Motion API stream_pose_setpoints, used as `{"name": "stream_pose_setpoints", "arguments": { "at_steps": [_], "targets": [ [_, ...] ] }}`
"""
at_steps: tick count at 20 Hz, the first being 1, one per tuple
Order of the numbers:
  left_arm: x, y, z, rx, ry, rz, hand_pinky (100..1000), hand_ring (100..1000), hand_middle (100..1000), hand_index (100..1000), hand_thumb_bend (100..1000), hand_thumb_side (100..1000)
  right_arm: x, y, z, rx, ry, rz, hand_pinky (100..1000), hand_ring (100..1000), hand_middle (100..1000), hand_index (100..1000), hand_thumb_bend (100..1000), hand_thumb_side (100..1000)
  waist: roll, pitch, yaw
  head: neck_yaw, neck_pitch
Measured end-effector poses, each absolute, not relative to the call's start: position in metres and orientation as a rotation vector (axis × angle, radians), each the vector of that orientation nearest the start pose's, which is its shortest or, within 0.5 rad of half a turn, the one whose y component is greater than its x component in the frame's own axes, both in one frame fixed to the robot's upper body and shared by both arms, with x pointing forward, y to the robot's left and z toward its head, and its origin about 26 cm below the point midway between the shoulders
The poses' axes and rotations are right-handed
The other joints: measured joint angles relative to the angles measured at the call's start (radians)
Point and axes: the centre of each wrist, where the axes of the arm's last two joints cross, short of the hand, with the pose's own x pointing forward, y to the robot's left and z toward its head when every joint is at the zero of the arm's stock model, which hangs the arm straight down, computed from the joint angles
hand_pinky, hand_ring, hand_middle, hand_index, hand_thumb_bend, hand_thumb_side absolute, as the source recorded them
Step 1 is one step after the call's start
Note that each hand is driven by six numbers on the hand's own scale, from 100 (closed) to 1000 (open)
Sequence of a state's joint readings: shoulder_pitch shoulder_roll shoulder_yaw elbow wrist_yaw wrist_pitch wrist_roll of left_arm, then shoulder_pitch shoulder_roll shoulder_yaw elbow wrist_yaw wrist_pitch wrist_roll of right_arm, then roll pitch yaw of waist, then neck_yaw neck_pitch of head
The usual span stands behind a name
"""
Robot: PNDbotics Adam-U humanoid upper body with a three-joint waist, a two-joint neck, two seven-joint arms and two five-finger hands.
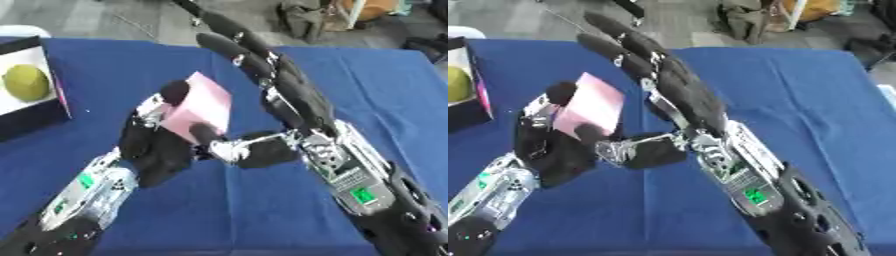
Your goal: Pick up the objects with one hand, pass them to the other hand, and then place them into the box on the other side of the table.
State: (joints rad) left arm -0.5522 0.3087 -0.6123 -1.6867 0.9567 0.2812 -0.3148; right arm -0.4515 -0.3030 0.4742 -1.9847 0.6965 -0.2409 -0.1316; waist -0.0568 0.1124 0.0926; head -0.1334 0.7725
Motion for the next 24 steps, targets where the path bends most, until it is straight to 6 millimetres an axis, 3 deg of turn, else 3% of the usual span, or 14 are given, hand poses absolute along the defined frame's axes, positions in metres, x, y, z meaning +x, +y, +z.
{"name": "stream_pose_setpoints", "arguments": {
  "at_steps": [3, 7, 8, 9, 16, 21, 24],
  "targets": [
    [0.328, 0.115, 0.141, -1.208, -1.324, -0.669, 766, 630, 423, 457, 299, 687, 0.285, -0.133, 0.194, 0.489, 3.084, -1.196, 944, 943, 1000, 956, 293, 423, 0.002, 0.000, -0.005, 0.000, 0.000],
    [0.345, 0.142, 0.151, -1.036, -1.466, -0.599, 771, 644, 434, 455, 269, 701, 0.287, -0.137, 0.196, 0.474, 3.090, -1.100, 940, 936, 1000, 951, 271, 416, 0.008, 0.000, -0.012, 0.000, 0.000],
    [0.350, 0.151, 0.153, -0.976, -1.505, -0.572, 774, 649, 451, 453, 124, 1000, 0.288, -0.139, 0.196, 0.470, 3.095, -1.082, 939, 936, 1000, 950, 153, 404, 0.008, 0.000, -0.014, 0.002, 0.000],
    [0.356, 0.162, 0.155, -0.900, -1.545, -0.541, 775, 652, 440, 451, 260, 715, 0.288, -0.142, 0.195, 0.472, 3.102, -1.068, 939, 934, 1000, 951, 262, 412, 0.008, 0.000, -0.017, 0.005, 0.000],
    [0.403, 0.257, 0.176, -0.061, -1.733, -0.257, 775, 673, 461, 451, 192, 700, 0.292, -0.168, 0.188, 0.580, 3.138, -1.045, 938, 933, 1000, 948, 223, 425, 0.014, -0.002, -0.041, 0.040, 0.000],
    [0.423, 0.318, 0.185, 0.608, -1.656, -0.065, 736, 676, 482, 471, 177, 499, 0.291, -0.180, 0.177, 0.652, 3.177, -1.068, 936, 933, 1000, 942, 168, 456, 0.020, -0.008, -0.055, 0.082, 0.000],
    [0.427, 0.348, 0.185, 0.970, -1.557, -0.061, 707, 645, 481, 491, 278, 321, 0.290, -0.184, 0.173, 0.677, 3.192, -1.085, 936, 932, 1000, 941, 149, 469, 0.021, -0.009, -0.062, 0.135, 0.000]
  ]
}}
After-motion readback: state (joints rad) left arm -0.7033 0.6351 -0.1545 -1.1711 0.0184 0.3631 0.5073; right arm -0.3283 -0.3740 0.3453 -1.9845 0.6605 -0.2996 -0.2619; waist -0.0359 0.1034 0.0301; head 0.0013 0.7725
